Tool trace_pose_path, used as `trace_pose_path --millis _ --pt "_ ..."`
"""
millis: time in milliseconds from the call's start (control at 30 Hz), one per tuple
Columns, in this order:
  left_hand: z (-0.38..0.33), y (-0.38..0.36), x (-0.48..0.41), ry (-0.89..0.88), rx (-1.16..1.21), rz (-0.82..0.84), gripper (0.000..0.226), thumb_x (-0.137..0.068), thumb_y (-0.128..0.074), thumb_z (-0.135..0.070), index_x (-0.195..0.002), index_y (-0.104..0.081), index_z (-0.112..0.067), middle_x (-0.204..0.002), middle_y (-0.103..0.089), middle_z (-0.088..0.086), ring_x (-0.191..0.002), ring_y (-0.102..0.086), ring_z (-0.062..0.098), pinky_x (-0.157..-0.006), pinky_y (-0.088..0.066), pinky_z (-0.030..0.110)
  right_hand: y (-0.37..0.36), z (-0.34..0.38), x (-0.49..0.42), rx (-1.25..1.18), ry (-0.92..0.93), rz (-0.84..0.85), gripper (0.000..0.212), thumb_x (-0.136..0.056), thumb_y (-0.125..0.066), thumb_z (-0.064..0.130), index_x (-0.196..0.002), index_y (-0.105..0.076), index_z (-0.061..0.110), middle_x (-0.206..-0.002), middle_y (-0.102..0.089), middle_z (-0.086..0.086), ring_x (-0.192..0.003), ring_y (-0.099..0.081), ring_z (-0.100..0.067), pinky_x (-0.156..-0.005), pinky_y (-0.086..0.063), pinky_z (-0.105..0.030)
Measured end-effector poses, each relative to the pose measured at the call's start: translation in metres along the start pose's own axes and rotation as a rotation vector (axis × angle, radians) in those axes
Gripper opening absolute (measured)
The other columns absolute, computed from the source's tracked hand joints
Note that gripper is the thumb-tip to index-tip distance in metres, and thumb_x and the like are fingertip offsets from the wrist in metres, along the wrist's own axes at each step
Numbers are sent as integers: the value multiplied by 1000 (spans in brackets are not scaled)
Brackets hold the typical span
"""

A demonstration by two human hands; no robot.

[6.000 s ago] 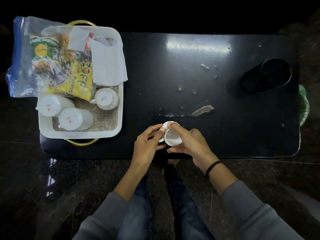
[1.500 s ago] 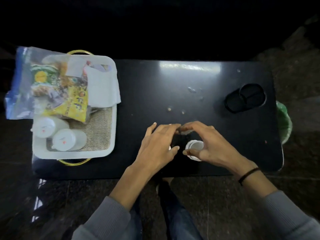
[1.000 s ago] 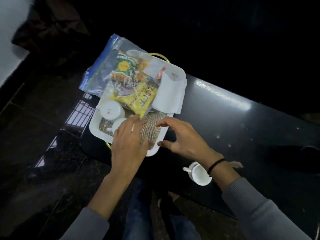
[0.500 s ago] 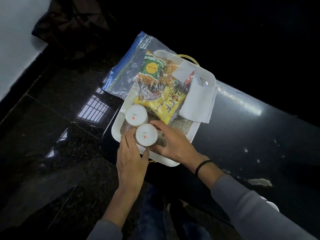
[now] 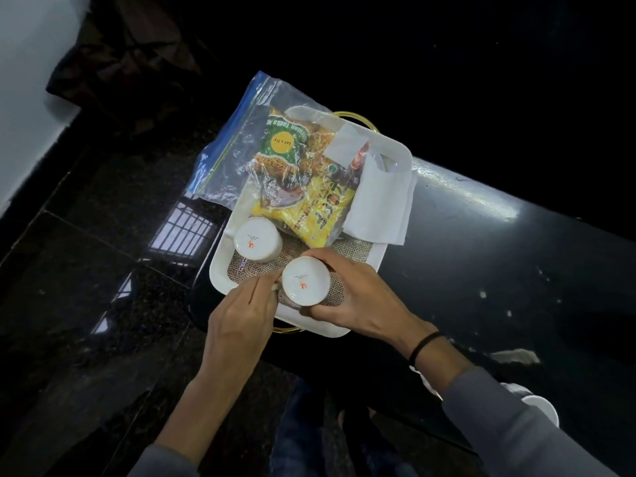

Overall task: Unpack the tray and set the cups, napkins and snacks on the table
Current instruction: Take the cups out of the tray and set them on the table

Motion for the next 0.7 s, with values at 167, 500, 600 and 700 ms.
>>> trace_pose_path --millis 167,500,600,700 --pt "-41 10 -21 -129 210 -66 18 -97 -61 -12 -109 -72 -3 -102 -75 3 -90 -71 16 -83 -57 26 45 -22 36 -263 -149 -54 70 -68 -93 45 -129 -60 41 -127 -69 22 -119 -64 4 -102 -48 -18" --pt "-142 -20 -78 11 767 110 17 -93 -67 -9 -105 -78 -12 -101 -78 -5 -90 -72 6 -78 -58 21 111 -83 126 -858 -487 -338 54 -89 -69 58 -118 -76 13 -114 -77 -16 -110 -73 -32 -87 -62 -35" --pt "-166 -29 -79 -5 828 208 19 -92 -65 -12 -106 -77 -15 -102 -76 -8 -96 -71 10 -81 -56 18 121 -93 144 -915 -557 -348 51 -88 -65 63 -116 -79 22 -112 -79 -12 -104 -76 -28 -86 -63 -40" --pt "-192 -40 -75 -94 831 320 28 -90 -62 -6 -114 -74 -13 -112 -75 -6 -105 -70 10 -91 -55 21 129 -107 162 -978 -622 -370 52 -85 -66 67 -112 -80 25 -111 -79 -12 -102 -77 -27 -81 -63 -39"
Point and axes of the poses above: each hand's wrist, its own x-axis away from the middle knuckle, its own y-axis out of the back of the hand, z = x × y, the point moved 8 cm from there along -x, towards the middle knuckle
